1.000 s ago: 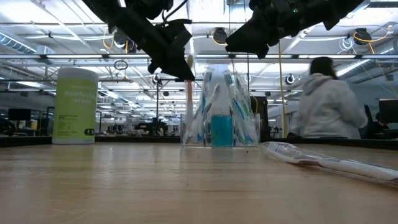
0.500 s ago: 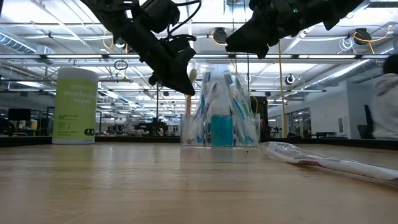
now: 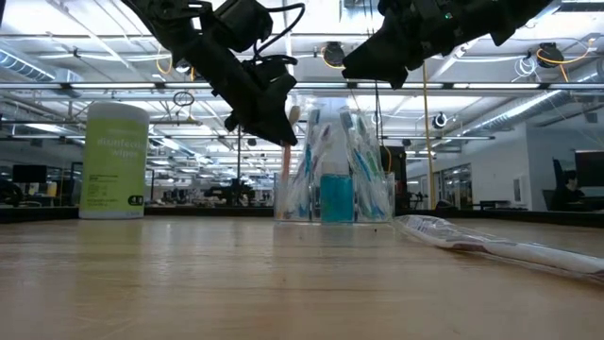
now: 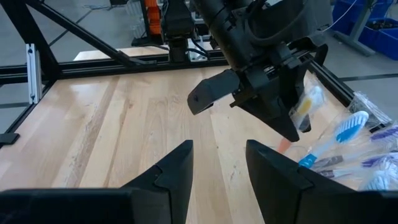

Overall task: Pick & Place toothbrushing station
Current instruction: Put the orange toothbrush into the transparent organizer, then put the violet toothbrush into the transparent organizer

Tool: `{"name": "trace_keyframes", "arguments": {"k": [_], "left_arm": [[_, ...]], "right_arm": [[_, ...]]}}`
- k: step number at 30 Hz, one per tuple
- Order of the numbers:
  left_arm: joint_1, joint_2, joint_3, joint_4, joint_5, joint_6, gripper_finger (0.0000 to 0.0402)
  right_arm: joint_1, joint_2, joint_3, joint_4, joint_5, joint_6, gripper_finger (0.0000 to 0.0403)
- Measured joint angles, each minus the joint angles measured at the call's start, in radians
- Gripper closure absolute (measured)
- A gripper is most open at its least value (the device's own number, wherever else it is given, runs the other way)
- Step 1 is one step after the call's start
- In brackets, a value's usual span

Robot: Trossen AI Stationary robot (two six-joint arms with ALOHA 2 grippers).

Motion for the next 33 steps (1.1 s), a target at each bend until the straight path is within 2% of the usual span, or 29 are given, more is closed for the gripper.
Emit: {"name": "trace_keyframes", "arguments": {"k": [6,13,23,29,33], "left_arm": [[0.007,0.000,0.000,0.000,-0.052,0.004,0.0238],[0.006,-0.001,0.000,-0.001,-0.046,0.035,0.0205],[0.004,-0.115,0.001,-0.051,-0.046,0.057,0.0221],[-0.023,-0.241,0.002,-0.215,-0.044,0.054,0.0236],[-0.048,-0.340,0.002,-0.335,-0.043,-0.023,0.0249]], "right_arm": [[0.000,0.000,0.000,0.000,0.000,0.000,0.0264],[0.000,0.000,0.000,0.000,0.000,-0.001,0.0264],[0.000,0.000,0.000,0.000,0.000,0.000,0.0264],[0.000,0.000,0.000,-0.010,-0.004,0.014,0.0264],[0.000,0.000,0.000,-0.040,-0.009,0.076,0.0264]]}}
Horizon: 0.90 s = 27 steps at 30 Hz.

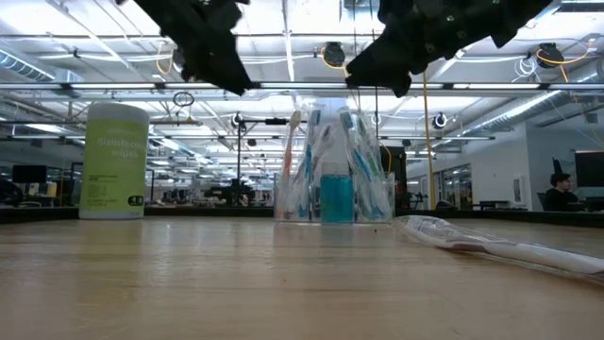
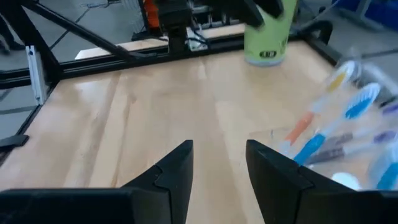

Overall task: Pick & Place toothbrushing station
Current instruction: Put the violet toothbrush into the transparent organizer

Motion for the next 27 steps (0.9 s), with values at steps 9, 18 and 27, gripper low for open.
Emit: {"name": "trace_keyframes", "arguments": {"k": [9,18,27], "left_arm": [[-0.112,-0.142,0.000,-0.166,-0.002,-0.035,0.0274],[-0.244,-0.134,-0.001,-0.291,-0.001,-0.037,0.0279],[-0.267,-0.118,-0.002,-0.279,-0.044,0.008,0.0279]], "right_arm": [[0.040,0.027,-0.069,0.293,-0.207,-0.016,0.0264],[0.185,0.060,-0.131,0.466,-0.253,0.191,0.0264],[0.419,0.063,-0.028,0.483,-0.080,0.273,0.0264]]}}
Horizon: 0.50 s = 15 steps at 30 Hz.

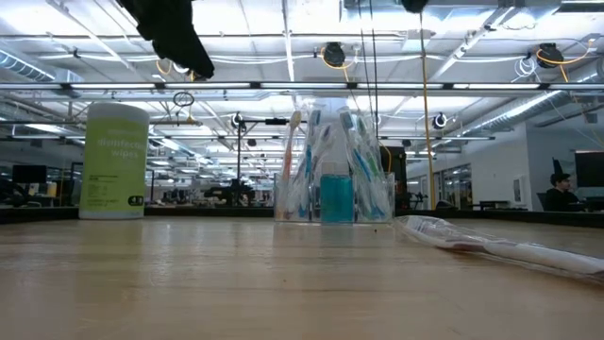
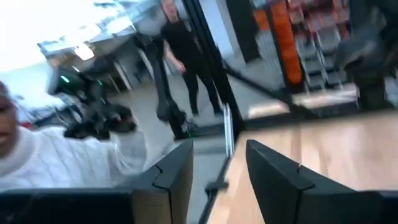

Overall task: Pick & Place toothbrushing station
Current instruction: Put the violet toothbrush into the transparent organizer

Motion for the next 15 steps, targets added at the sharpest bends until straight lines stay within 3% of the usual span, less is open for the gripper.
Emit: {"name": "trace_keyframes", "arguments": {"k": [6,10,15], "left_arm": [[0.000,0.000,0.000,0.006,-0.079,-0.009,0.0279],[0.000,0.000,0.000,0.006,-0.080,-0.007,0.0279],[0.000,0.000,0.000,0.006,-0.087,-0.008,0.0279]], "right_arm": [[0.104,0.074,0.187,-0.573,0.318,0.188,0.0264],[0.127,0.123,0.217,-0.774,0.344,0.423,0.0264],[0.124,0.201,0.176,-0.869,0.258,0.674,0.0263]]}}
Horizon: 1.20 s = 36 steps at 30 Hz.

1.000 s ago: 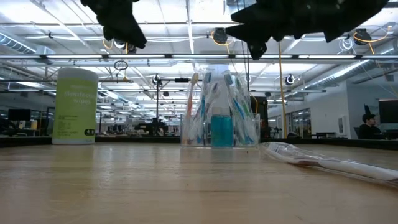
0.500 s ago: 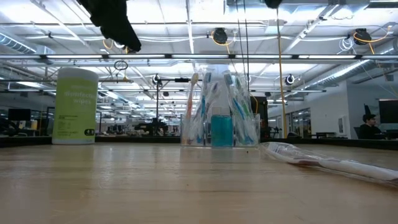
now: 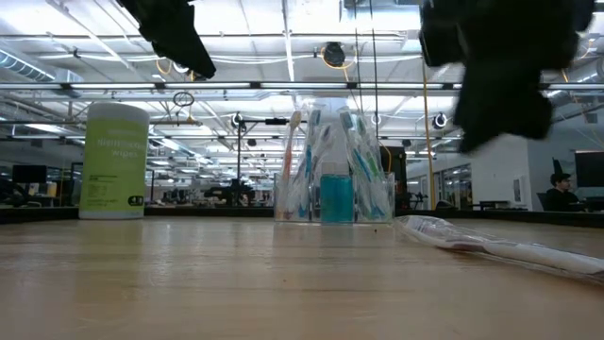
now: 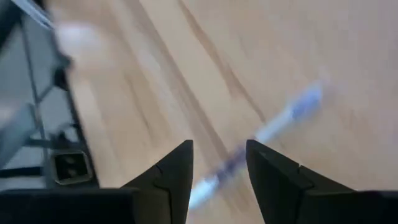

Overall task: Pick & Place toothbrushing station
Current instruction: Put the violet toothbrush into the transparent organizer

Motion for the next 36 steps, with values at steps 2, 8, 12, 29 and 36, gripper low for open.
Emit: {"name": "trace_keyframes", "arguments": {"k": [2,8,12,29,36], "left_arm": [[0.000,0.000,0.000,0.000,-0.002,0.000,0.0279],[0.000,0.000,0.000,0.000,-0.002,0.000,0.0279],[0.000,0.000,0.000,0.000,-0.002,-0.001,0.0279],[0.000,0.000,0.000,0.000,-0.001,0.004,0.0279],[0.000,0.000,0.000,0.000,-0.001,0.008,0.0279]], "right_arm": [[0.000,0.031,-0.015,-0.023,-0.039,0.054,0.0263],[-0.020,0.083,-0.072,0.042,-0.044,0.084,0.0263],[-0.046,0.109,-0.092,0.141,-0.044,0.080,0.0263],[-0.123,0.189,-0.109,0.254,-0.045,0.006,0.0264],[-0.140,0.218,-0.117,0.270,-0.072,0.006,0.0270]]}}
